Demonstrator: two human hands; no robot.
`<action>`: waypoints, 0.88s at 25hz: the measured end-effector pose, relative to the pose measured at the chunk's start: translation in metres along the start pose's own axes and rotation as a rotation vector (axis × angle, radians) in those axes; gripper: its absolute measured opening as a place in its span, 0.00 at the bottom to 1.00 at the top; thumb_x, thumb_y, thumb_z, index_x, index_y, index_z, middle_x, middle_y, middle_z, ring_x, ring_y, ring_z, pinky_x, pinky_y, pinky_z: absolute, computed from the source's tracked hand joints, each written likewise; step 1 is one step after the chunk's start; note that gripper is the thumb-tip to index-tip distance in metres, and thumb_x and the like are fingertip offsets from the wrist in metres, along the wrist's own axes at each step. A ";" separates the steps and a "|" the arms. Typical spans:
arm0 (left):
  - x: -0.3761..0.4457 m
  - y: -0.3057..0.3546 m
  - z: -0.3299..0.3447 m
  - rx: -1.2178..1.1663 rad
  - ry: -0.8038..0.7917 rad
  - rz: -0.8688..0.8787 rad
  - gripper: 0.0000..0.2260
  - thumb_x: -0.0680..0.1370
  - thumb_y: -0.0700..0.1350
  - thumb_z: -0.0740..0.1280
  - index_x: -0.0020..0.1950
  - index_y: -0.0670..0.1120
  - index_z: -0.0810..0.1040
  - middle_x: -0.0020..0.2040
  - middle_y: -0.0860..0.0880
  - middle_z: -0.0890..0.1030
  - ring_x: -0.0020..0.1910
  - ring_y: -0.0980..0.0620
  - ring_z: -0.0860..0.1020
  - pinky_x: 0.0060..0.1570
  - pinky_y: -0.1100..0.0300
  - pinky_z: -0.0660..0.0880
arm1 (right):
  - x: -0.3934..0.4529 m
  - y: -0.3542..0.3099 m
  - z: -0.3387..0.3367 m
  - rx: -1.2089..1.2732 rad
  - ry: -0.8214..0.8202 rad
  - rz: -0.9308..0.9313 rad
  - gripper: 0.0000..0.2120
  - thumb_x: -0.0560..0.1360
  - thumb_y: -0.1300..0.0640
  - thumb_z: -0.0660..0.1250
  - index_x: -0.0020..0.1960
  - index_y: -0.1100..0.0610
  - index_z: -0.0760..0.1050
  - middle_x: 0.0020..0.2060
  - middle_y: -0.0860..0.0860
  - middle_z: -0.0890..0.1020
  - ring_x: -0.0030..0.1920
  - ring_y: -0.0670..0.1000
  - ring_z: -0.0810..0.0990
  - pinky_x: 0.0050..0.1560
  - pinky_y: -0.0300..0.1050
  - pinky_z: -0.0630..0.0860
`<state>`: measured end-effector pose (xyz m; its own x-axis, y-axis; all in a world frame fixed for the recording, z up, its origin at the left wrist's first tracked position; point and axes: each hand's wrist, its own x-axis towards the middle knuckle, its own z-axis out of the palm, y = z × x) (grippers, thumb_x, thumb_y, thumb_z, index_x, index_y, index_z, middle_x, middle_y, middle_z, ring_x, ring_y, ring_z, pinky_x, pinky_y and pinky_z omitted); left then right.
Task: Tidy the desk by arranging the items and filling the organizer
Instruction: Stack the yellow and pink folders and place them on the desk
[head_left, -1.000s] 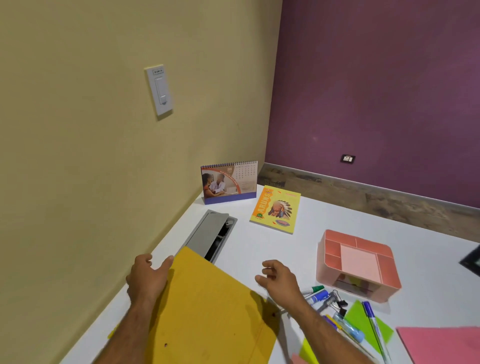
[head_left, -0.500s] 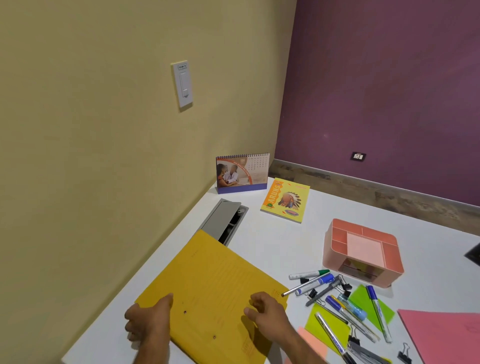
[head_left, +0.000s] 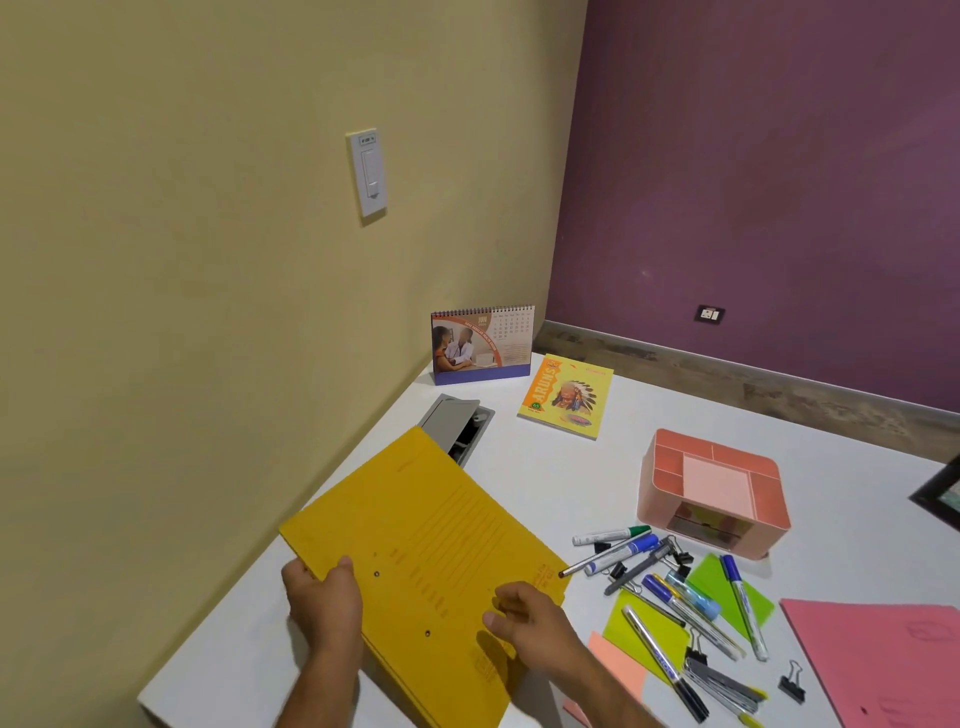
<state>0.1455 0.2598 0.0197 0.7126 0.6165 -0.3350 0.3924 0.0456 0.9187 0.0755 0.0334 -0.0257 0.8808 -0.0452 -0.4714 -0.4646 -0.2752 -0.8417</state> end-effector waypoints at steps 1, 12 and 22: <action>-0.004 0.008 0.002 -0.008 -0.005 0.061 0.13 0.77 0.37 0.67 0.60 0.44 0.72 0.55 0.43 0.79 0.50 0.38 0.77 0.53 0.43 0.76 | -0.002 -0.002 -0.003 0.034 0.015 -0.015 0.21 0.73 0.49 0.72 0.63 0.51 0.72 0.63 0.50 0.76 0.63 0.49 0.75 0.63 0.44 0.73; -0.039 0.102 0.021 -0.003 -0.292 0.476 0.14 0.77 0.36 0.68 0.60 0.49 0.76 0.51 0.49 0.82 0.46 0.48 0.80 0.46 0.55 0.76 | -0.027 -0.024 -0.069 0.171 0.438 -0.180 0.33 0.71 0.50 0.75 0.71 0.49 0.64 0.63 0.44 0.70 0.64 0.48 0.69 0.62 0.50 0.71; -0.089 0.089 0.084 -0.075 -0.702 0.239 0.12 0.79 0.35 0.66 0.53 0.52 0.76 0.49 0.50 0.82 0.44 0.48 0.82 0.42 0.54 0.78 | -0.074 0.025 -0.153 0.542 0.145 -0.090 0.27 0.64 0.55 0.78 0.61 0.60 0.78 0.55 0.60 0.84 0.55 0.63 0.82 0.60 0.67 0.74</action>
<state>0.1657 0.1428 0.1141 0.9872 -0.0300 -0.1564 0.1576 0.0427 0.9866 0.0127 -0.1170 0.0286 0.9048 -0.1859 -0.3832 -0.3344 0.2470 -0.9095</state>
